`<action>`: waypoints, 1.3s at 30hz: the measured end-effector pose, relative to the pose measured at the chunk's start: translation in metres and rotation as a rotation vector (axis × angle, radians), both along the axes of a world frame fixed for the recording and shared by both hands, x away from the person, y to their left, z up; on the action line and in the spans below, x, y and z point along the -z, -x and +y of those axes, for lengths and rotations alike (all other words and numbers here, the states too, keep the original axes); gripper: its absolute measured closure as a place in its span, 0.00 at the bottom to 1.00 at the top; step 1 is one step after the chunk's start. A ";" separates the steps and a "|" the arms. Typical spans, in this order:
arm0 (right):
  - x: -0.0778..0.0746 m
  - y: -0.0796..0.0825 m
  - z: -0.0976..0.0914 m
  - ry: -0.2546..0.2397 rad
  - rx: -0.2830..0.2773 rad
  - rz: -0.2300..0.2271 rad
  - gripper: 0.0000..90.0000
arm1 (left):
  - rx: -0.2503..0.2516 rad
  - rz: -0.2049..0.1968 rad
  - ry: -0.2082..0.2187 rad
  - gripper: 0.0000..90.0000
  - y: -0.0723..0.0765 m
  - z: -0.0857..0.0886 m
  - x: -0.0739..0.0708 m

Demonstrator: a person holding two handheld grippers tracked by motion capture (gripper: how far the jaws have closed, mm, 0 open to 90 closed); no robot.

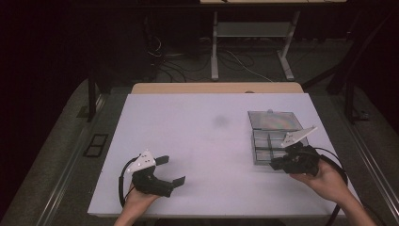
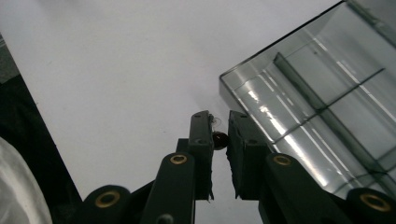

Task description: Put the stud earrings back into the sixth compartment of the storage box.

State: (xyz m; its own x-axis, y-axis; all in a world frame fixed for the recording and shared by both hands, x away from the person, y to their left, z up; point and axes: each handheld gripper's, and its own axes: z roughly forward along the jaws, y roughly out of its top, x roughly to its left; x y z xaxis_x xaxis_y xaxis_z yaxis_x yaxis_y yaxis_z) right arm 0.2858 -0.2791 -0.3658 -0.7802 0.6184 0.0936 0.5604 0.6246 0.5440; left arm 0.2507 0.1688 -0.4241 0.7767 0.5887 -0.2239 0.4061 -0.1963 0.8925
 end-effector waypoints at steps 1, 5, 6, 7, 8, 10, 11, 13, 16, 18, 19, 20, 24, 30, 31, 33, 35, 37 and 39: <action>-0.002 -0.001 -0.002 0.001 0.002 -0.004 0.88 | 0.000 0.000 -0.001 0.00 0.000 0.000 0.000; -0.009 -0.004 -0.010 0.005 0.026 -0.016 0.88 | -0.003 0.001 0.000 0.00 0.000 0.000 0.000; -0.011 -0.005 -0.012 0.007 0.031 -0.019 0.88 | -0.003 0.002 0.001 0.00 0.000 0.000 0.000; -0.013 -0.006 -0.014 0.006 0.035 -0.022 0.88 | -0.003 0.002 -0.001 0.00 0.000 0.000 0.000; -0.015 -0.007 -0.017 0.005 0.038 -0.028 0.88 | -0.003 0.001 -0.002 0.00 0.000 0.000 0.000; -0.018 -0.009 -0.021 0.000 0.052 -0.035 0.88 | -0.001 0.000 -0.005 0.00 0.000 0.000 0.000; -0.019 -0.010 -0.024 -0.004 0.057 -0.037 0.88 | -0.001 0.000 -0.004 0.00 0.000 0.000 0.000; -0.022 -0.012 -0.028 -0.008 0.072 -0.038 0.88 | -0.002 0.000 -0.004 0.00 0.000 0.000 0.000; -0.025 -0.016 -0.034 -0.006 0.086 -0.045 0.88 | -0.001 -0.002 -0.006 0.00 -0.001 0.000 0.000; -0.027 -0.018 -0.037 -0.002 0.091 -0.045 0.88 | -0.001 -0.002 -0.006 0.00 -0.001 0.000 0.000; -0.028 -0.018 -0.038 -0.001 0.094 -0.044 0.88 | -0.001 -0.002 -0.007 0.00 -0.001 0.000 0.000; -0.029 -0.020 -0.040 -0.001 0.095 -0.048 0.88 | -0.002 -0.002 -0.006 0.00 -0.001 0.000 0.000; -0.030 -0.025 -0.045 -0.005 0.113 -0.045 0.88 | -0.001 -0.002 -0.007 0.00 0.000 0.000 0.000; -0.027 -0.035 -0.052 -0.003 0.148 -0.039 0.88 | -0.005 0.002 -0.002 0.00 0.000 0.000 0.000; -0.026 -0.037 -0.053 -0.003 0.154 -0.039 0.88 | -0.004 0.002 -0.003 0.00 0.000 0.000 0.000; -0.023 -0.041 -0.056 -0.004 0.168 -0.034 0.88 | -0.002 -0.001 -0.006 0.00 0.000 0.000 0.000; -0.020 -0.046 -0.059 -0.001 0.184 -0.032 0.88 | -0.004 0.000 -0.003 0.00 0.000 0.000 0.000; -0.017 -0.049 -0.061 0.009 0.196 -0.029 0.88 | -0.004 -0.001 -0.002 0.00 0.000 0.001 0.000; -0.014 -0.052 -0.063 0.009 0.205 -0.027 0.88 | -0.004 0.000 -0.002 0.00 0.000 0.001 0.000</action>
